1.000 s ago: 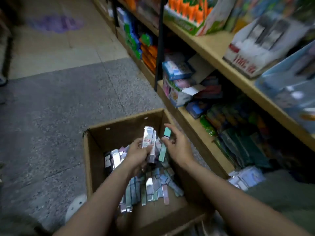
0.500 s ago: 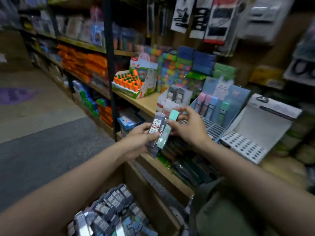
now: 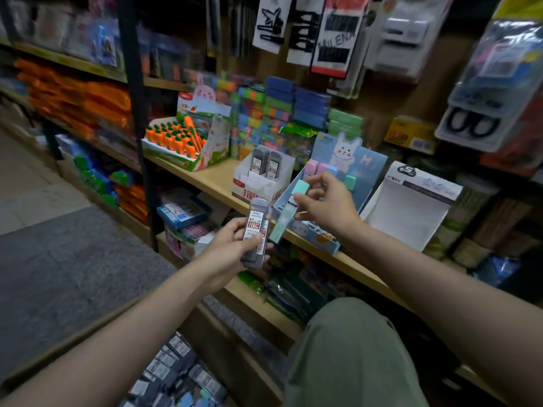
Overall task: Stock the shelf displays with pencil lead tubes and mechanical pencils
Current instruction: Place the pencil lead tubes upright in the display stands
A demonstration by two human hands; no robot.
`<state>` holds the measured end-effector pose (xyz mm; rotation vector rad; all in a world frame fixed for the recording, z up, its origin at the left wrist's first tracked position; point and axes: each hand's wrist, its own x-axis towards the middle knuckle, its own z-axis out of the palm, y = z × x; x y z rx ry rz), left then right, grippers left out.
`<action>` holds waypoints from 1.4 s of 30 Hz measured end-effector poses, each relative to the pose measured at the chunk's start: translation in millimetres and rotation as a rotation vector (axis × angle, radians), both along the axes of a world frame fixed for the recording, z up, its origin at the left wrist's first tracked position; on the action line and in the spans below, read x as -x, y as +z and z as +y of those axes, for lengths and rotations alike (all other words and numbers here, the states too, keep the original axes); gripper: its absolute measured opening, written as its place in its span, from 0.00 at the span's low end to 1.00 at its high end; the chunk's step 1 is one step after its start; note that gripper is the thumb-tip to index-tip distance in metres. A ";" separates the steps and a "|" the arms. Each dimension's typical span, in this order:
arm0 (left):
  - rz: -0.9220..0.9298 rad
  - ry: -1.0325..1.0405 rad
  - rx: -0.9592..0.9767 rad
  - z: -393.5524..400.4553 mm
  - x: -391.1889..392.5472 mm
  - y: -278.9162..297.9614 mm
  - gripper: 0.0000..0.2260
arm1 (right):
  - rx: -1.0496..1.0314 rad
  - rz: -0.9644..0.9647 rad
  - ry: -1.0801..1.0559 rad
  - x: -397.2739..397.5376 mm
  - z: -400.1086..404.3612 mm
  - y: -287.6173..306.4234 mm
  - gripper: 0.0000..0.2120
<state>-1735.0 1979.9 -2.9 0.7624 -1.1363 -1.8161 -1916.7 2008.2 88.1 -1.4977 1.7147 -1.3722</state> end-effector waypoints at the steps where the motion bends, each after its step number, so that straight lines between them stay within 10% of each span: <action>1: 0.002 -0.004 -0.005 -3.8 -1.0 -2.0 0.14 | 0.001 0.021 0.011 -0.2 -3.8 -0.3 0.11; 15: 0.076 -0.063 -0.070 -50.8 30.2 -20.4 0.16 | 0.103 0.740 -0.366 114.9 -16.2 38.8 0.11; 28: 0.097 -0.106 -0.069 -46.7 47.9 -16.6 0.16 | -0.022 0.827 -0.395 120.3 -27.1 20.8 0.10; 42: 0.110 -0.105 -0.048 -42.6 47.4 -11.3 0.15 | 0.003 1.373 -0.418 106.8 -10.5 15.4 0.09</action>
